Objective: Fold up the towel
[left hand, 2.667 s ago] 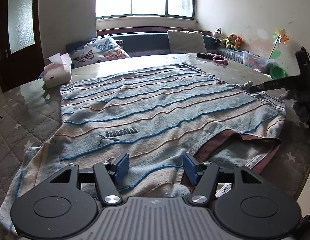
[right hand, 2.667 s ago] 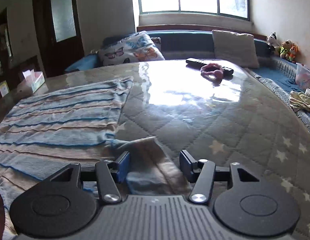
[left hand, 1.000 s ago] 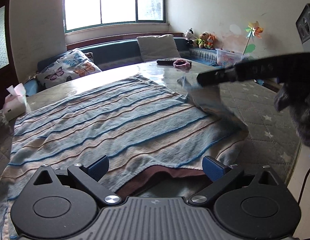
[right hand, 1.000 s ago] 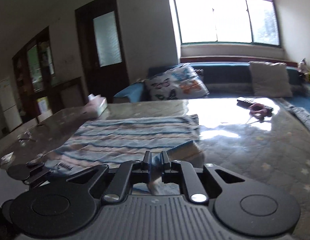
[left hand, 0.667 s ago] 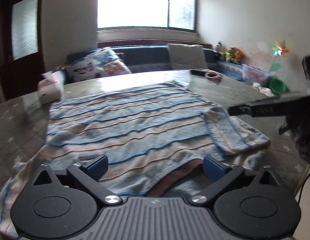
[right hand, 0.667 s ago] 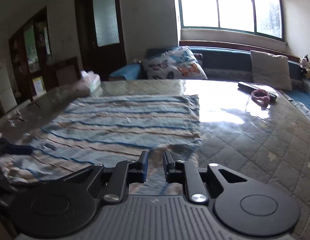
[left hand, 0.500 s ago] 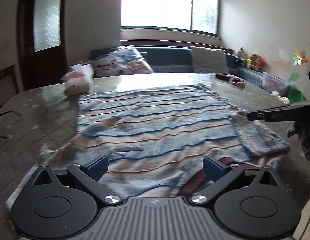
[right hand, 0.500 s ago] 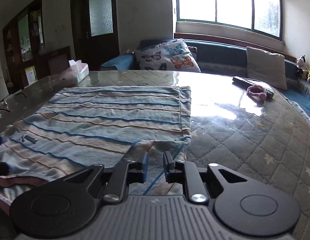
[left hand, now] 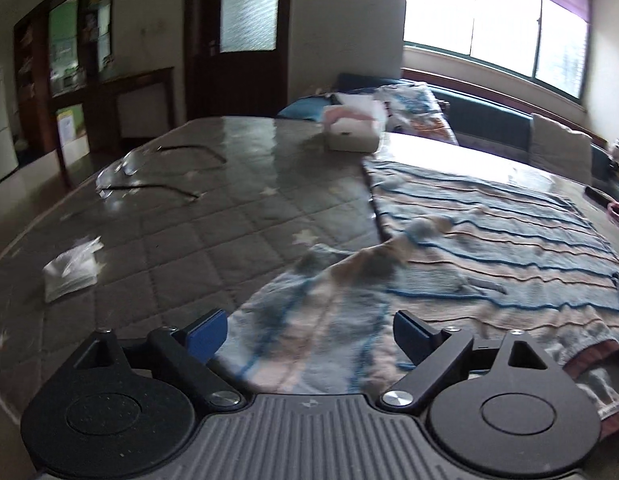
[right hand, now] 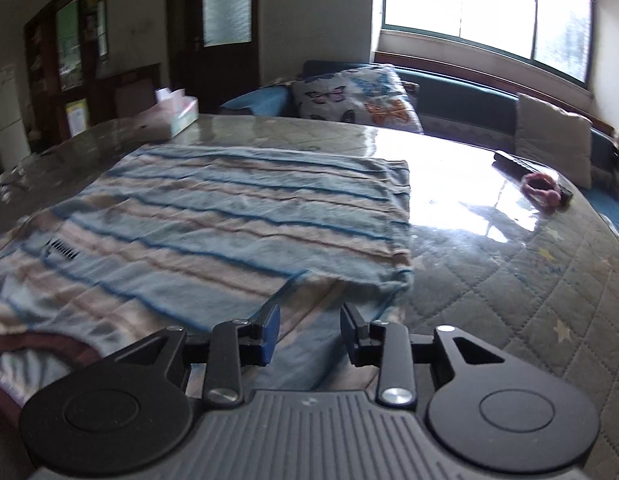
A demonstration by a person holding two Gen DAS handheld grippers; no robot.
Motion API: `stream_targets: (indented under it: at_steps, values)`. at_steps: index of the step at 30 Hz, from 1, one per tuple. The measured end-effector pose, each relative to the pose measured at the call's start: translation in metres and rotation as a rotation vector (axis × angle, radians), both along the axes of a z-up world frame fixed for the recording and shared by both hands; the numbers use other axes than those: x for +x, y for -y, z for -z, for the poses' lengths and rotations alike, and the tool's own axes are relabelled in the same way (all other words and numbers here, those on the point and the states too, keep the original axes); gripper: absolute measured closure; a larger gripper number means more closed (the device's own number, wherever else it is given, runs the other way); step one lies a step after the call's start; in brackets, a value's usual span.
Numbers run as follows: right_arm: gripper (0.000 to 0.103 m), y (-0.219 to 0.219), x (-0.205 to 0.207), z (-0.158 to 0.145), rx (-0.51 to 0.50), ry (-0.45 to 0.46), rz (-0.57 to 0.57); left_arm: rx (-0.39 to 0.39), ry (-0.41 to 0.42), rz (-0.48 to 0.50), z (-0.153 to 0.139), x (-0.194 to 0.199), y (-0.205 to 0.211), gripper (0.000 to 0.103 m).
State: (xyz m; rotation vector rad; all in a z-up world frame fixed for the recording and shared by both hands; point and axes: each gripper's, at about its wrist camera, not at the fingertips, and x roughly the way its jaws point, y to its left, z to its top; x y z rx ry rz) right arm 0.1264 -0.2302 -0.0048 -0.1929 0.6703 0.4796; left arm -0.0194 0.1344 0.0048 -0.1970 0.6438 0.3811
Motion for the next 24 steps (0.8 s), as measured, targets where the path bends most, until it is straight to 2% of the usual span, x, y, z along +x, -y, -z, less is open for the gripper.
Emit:
stream_targets:
  at_steps: [6,9,12,17,22,24]
  values:
    - [0.059,-0.01,-0.03,-0.001,-0.056,0.008,-0.09,-0.051,-0.013,-0.034,0.006,-0.003,-0.011,0.026]
    - [0.053,-0.02,-0.041,-0.006,-0.074,0.038,-0.145,-0.038,-0.016,-0.034,0.008,-0.002,-0.011,0.034]
    - [0.052,-0.033,-0.046,-0.01,-0.084,0.051,-0.203,-0.005,-0.021,-0.025,0.011,0.001,-0.012,0.045]
    - [0.049,-0.073,-0.054,-0.016,-0.106,0.069,-0.35,0.031,-0.029,-0.033,0.013,0.006,-0.021,0.056]
    - [0.047,-0.123,-0.06,-0.018,-0.13,0.081,-0.509,-0.044,-0.02,-0.063,0.008,-0.005,-0.031,0.055]
    - [0.047,-0.142,-0.062,-0.017,-0.139,0.084,-0.561,-0.079,-0.016,-0.077,0.006,-0.013,-0.032,0.048]
